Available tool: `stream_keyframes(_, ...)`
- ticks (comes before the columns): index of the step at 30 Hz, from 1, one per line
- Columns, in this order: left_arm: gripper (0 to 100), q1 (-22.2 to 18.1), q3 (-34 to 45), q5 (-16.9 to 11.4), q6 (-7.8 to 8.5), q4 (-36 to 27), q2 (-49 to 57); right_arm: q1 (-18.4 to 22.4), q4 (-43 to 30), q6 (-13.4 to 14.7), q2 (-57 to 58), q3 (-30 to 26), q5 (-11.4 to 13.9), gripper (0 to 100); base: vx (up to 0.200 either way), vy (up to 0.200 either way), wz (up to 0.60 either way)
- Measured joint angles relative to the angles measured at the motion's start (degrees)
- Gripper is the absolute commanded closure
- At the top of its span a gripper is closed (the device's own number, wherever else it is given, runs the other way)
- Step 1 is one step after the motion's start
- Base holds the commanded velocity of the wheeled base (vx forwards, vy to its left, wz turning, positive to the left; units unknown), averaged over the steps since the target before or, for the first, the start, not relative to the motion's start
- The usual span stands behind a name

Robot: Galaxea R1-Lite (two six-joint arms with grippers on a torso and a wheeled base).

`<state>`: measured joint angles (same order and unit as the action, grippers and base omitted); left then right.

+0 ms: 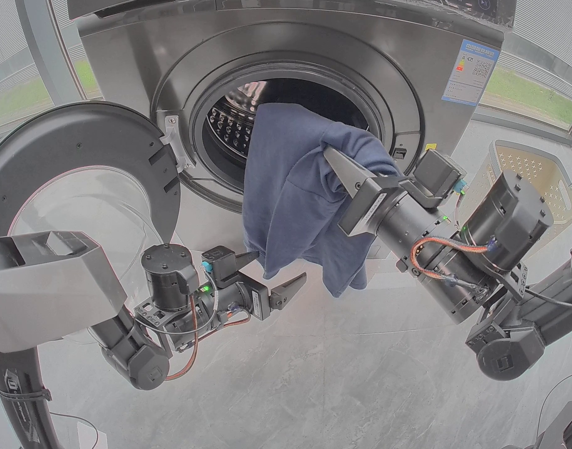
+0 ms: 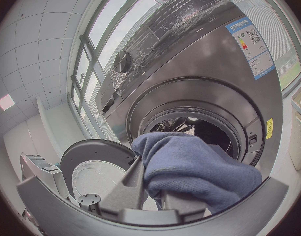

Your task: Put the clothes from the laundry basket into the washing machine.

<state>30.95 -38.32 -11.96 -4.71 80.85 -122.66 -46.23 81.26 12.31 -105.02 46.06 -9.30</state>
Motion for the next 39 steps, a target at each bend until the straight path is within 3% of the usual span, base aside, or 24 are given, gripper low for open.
stream_keyframes(7, 0, -0.2, -2.6, 0.8, -0.44, 0.0, -1.4, 0.0, 0.0, 0.0, 0.0, 0.0, 0.0, 100, 0.0, 0.0, 0.0)
stream_keyframes(8, 100, -0.2, -3.0, 1.1, -0.46, 0.0, -1.6, 0.0, 0.0, 0.0, 0.1, 0.0, 0.0, 100, 0.0, 0.0, 0.0)
stream_keyframes(21, 100, 0.6, -3.0, 2.0, -0.77, 3.5, -1.3, -0.1, 0.1, 0.0, 0.0, -0.2, 0.0, 100, 0.0, 0.0, 0.0)
stream_keyframes(32, 100, 4.9, 10.3, 1.0, -0.71, 7.0, 7.2, 0.6, 0.4, 0.2, -2.1, 0.1, 0.5, 100, 0.0, 0.0, 0.0)
stream_keyframes(33, 100, 5.4, 11.4, 0.9, -0.71, 7.2, 8.3, 0.6, 0.5, 0.3, -2.7, 0.2, 0.5, 0, 0.0, 0.0, 0.0)
stream_keyframes(39, 100, 6.5, 12.3, 0.8, -1.76, 7.6, 11.9, 0.6, 1.8, 0.4, -5.9, 0.4, 0.3, 0, 0.0, 0.0, 0.0)
